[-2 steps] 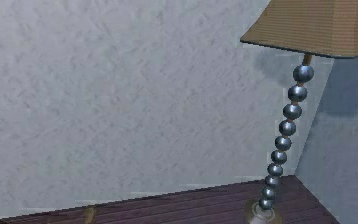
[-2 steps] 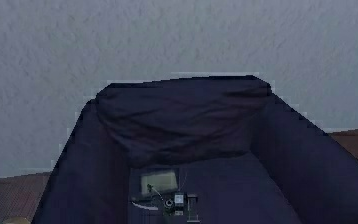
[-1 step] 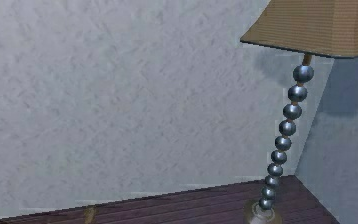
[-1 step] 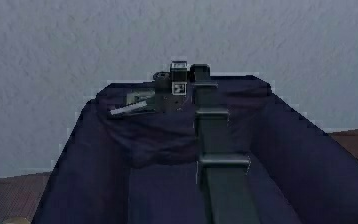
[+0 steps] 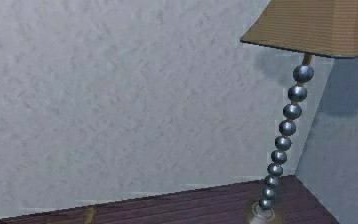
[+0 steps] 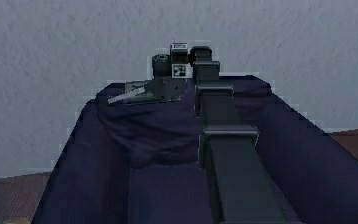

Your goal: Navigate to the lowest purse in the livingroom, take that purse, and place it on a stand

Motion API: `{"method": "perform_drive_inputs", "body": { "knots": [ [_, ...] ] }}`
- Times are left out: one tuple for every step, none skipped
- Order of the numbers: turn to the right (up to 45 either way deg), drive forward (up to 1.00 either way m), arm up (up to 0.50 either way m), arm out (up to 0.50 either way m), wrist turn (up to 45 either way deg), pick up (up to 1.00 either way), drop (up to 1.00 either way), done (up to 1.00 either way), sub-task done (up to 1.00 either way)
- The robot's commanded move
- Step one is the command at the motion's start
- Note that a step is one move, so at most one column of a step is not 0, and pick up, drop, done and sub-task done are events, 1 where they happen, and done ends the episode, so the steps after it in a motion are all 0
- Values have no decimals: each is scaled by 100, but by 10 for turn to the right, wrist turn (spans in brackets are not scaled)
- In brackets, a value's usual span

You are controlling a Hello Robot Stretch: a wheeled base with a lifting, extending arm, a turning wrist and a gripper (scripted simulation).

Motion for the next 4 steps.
{"method": "perform_drive_inputs", "body": {
  "knots": [
    [0, 0, 0, 0, -450, 0, 0, 0, 0],
    [0, 0, 0, 0, -390, 0, 0, 0, 0],
    [0, 0, 0, -30, 0, 0, 0, 0, 0],
    [-450, 0, 0, 0, 0, 0, 0, 0, 0]
  ]
}}
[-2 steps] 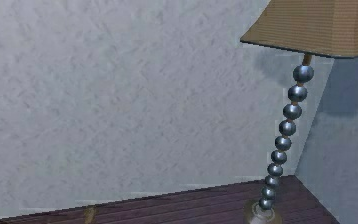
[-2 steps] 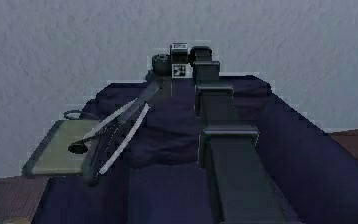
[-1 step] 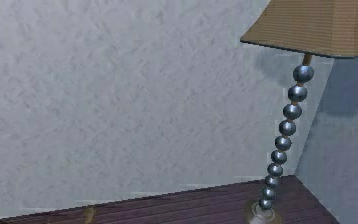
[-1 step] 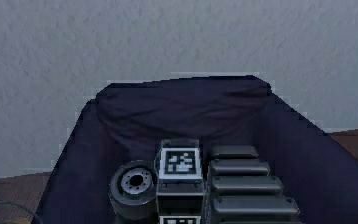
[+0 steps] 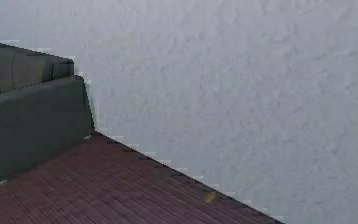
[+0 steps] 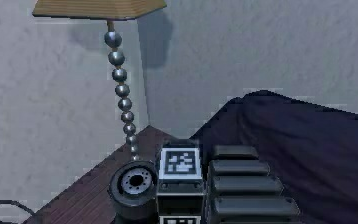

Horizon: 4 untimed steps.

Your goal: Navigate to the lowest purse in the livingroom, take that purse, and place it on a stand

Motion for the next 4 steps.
{"method": "perform_drive_inputs", "body": {
  "knots": [
    [-450, 0, 0, 0, 0, 0, 0, 0, 0],
    [-90, 0, 0, 0, 0, 0, 0, 0, 0],
    [0, 15, 0, 0, 0, 0, 0, 0, 0],
    [-180, 0, 0, 0, 0, 0, 0, 0, 0]
  ]
}}
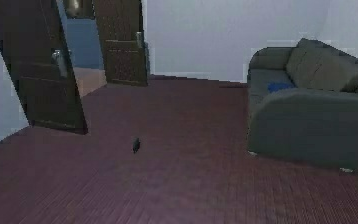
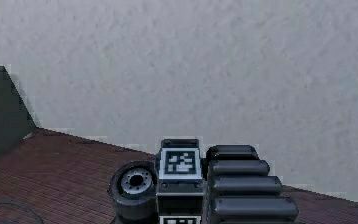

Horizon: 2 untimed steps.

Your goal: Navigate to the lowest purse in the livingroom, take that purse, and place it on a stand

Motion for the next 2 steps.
{"method": "perform_drive_inputs", "body": {
  "knots": [
    [0, 100, 0, 0, 0, 0, 0, 0, 0],
    [-30, 0, 0, 0, 0, 0, 0, 0, 0]
  ]
}}
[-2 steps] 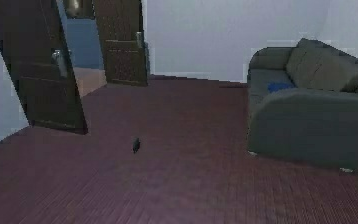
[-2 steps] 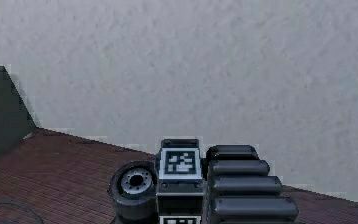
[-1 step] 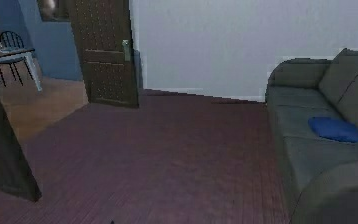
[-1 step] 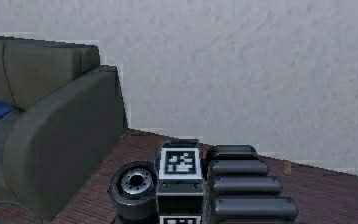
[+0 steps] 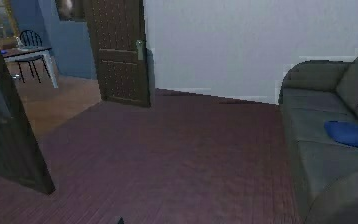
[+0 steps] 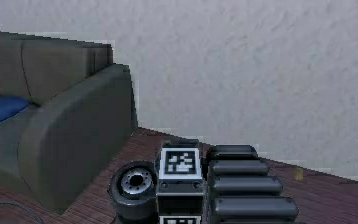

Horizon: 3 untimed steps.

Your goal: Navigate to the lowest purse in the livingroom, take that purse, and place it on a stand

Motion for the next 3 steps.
{"method": "perform_drive_inputs", "body": {
  "knots": [
    [0, 85, 0, 0, 0, 0, 0, 0, 0],
    [0, 50, 0, 0, 0, 0, 0, 0, 0],
    [-450, 0, 0, 0, 0, 0, 0, 0, 0]
  ]
}}
